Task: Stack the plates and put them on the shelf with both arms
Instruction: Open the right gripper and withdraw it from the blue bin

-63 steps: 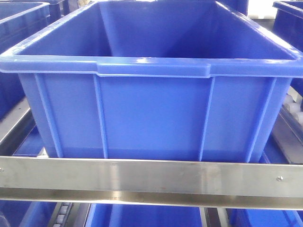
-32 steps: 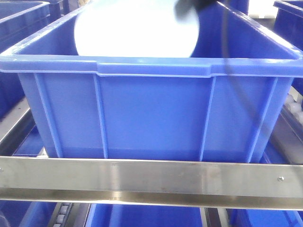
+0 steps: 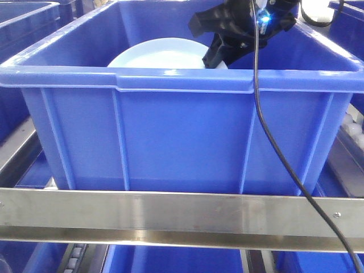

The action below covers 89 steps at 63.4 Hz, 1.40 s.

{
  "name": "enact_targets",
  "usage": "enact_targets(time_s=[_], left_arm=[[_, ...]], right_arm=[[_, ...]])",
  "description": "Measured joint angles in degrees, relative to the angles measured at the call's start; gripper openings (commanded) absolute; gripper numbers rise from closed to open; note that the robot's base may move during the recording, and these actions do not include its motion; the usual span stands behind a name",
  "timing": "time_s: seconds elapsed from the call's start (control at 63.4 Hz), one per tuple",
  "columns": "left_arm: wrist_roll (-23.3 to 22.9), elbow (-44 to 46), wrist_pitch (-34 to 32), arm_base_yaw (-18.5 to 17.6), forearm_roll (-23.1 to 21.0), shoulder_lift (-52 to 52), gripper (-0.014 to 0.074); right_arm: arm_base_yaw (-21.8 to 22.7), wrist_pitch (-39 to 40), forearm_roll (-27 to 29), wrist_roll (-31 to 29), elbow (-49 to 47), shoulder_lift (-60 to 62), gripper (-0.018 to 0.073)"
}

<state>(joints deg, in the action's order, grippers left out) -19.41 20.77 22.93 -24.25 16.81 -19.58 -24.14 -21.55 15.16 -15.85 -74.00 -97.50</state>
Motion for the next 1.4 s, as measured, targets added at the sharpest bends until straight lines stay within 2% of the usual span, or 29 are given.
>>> enact_targets(time_s=[0.11,0.221,0.331,0.442,0.679,0.868,1.184,1.405], left_arm=[[0.0,0.0,0.0,0.0,0.0,0.0,0.0084],[0.0,0.0,0.0,0.0,0.0,0.0,0.0084],[0.0,0.0,0.0,0.0,0.0,0.0,0.0084],[0.0,0.0,0.0,0.0,0.0,0.0,0.0084],[0.0,0.0,0.0,0.0,0.0,0.0,0.0084],[0.0,0.0,0.0,0.0,0.0,0.0,0.0084],[0.0,0.0,0.0,0.0,0.0,0.0,0.0084],[0.0,0.0,0.0,0.0,0.0,0.0,0.0084]], right_arm=[[0.0,-0.5,-0.1,0.0,0.0,0.0,0.045],[0.11,-1.01,-0.1,0.0,-0.07,0.0,0.0475],[0.11,-2.02,-0.1,0.0,-0.14,0.63,0.0439],[0.11,-2.24,-0.1,0.0,-0.14,3.47,0.035],[0.11,-2.24,-0.1,0.0,-0.01,16.6,0.0042],[0.11,-1.62,-0.1,0.0,6.83,30.1,0.0057],[0.11,4.01,-0.1,0.72,31.04,53.43,0.0057],[0.11,4.27,-0.1,0.83,45.09,69.03,0.0057]])
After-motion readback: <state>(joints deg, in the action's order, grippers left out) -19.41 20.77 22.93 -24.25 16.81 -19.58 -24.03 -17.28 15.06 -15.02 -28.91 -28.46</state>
